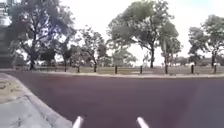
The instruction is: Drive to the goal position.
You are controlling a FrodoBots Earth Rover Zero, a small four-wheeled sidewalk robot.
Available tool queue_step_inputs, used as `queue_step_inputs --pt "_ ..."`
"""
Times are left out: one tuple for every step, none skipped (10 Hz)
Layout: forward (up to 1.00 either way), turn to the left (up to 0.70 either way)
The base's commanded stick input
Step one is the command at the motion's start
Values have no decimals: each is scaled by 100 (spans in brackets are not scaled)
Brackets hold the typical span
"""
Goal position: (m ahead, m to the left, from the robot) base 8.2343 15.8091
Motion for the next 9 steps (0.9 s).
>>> queue_step_inputs --pt "0 60" --pt "0 60" --pt "0 0" --pt "0 0" --pt "0 0" --pt "0 0" --pt "0 0" --pt "0 0" --pt "0 0"
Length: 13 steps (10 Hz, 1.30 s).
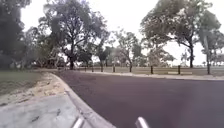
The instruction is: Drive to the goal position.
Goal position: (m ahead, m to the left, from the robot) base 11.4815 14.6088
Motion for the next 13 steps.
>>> queue_step_inputs --pt "0 0" --pt "0 0" --pt "0 -10" --pt "0 -28" --pt "0 -46" --pt "0 -60" --pt "0 -60" --pt "0 -60" --pt "0 0" --pt "10 0" --pt "19 0" --pt "28 0" --pt "60 0"
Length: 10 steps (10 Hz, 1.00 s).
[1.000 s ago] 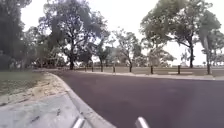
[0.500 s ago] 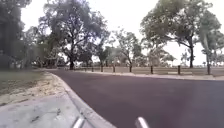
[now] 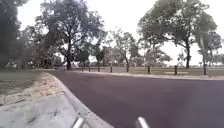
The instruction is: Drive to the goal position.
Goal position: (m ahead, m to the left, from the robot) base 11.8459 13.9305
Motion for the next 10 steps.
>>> queue_step_inputs --pt "60 0" --pt "60 0" --pt "60 0" --pt "60 0" --pt "60 0" --pt "60 0" --pt "60 0" --pt "60 0" --pt "60 0" --pt "60 0"
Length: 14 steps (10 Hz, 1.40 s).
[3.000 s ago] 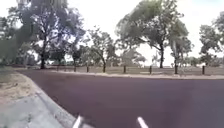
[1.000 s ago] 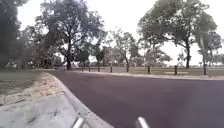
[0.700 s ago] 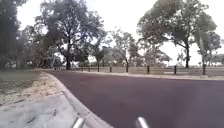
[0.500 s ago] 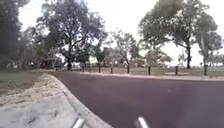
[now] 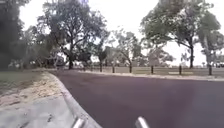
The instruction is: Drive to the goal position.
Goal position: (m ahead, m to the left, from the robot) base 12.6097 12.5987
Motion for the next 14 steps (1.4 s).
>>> queue_step_inputs --pt "60 0" --pt "60 0" --pt "60 0" --pt "60 0" --pt "60 0" --pt "60 0" --pt "60 0" --pt "60 0" --pt "60 0" --pt "60 0" --pt "60 0" --pt "60 15" --pt "60 15" --pt "60 15"
